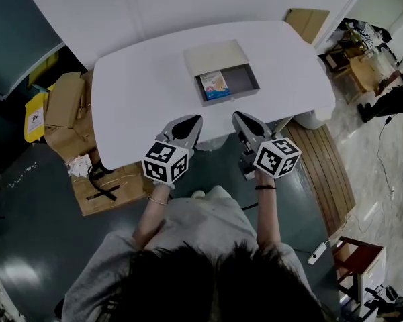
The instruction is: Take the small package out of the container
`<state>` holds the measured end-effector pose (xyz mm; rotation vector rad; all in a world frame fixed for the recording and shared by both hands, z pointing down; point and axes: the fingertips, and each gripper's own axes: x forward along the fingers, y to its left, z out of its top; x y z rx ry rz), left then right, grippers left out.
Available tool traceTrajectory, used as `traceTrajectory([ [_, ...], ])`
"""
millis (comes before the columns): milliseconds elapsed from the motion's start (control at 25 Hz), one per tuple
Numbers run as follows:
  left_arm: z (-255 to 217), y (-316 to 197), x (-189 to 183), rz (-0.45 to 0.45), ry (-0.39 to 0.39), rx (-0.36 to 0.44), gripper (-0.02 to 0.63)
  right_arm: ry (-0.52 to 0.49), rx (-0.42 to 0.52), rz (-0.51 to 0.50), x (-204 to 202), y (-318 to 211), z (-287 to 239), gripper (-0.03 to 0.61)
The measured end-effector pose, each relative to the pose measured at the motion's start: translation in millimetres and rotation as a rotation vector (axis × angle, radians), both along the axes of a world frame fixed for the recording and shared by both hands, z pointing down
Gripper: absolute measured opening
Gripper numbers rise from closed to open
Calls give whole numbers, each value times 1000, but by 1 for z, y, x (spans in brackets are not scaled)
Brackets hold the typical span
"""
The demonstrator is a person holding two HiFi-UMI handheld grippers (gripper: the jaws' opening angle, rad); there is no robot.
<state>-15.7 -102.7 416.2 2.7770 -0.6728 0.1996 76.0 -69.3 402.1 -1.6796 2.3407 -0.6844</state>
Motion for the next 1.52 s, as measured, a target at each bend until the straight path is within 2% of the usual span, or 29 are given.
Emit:
traceTrajectory([
  [360,9,-17,14,-40,-18,-22,-8,-51,-7,-23,21,-24,4,14],
  [960,7,-93,40,-219,-16,-57,-8,-67,-44,-186,61,-106,6,14],
  [1360,16,-118,45,-329,-22,-69,-8,-71,-68,-284,67,-144,16,14],
  [1520,22,-122,51,-347,-17,-77,-8,-72,-78,-316,69,-151,21,14],
])
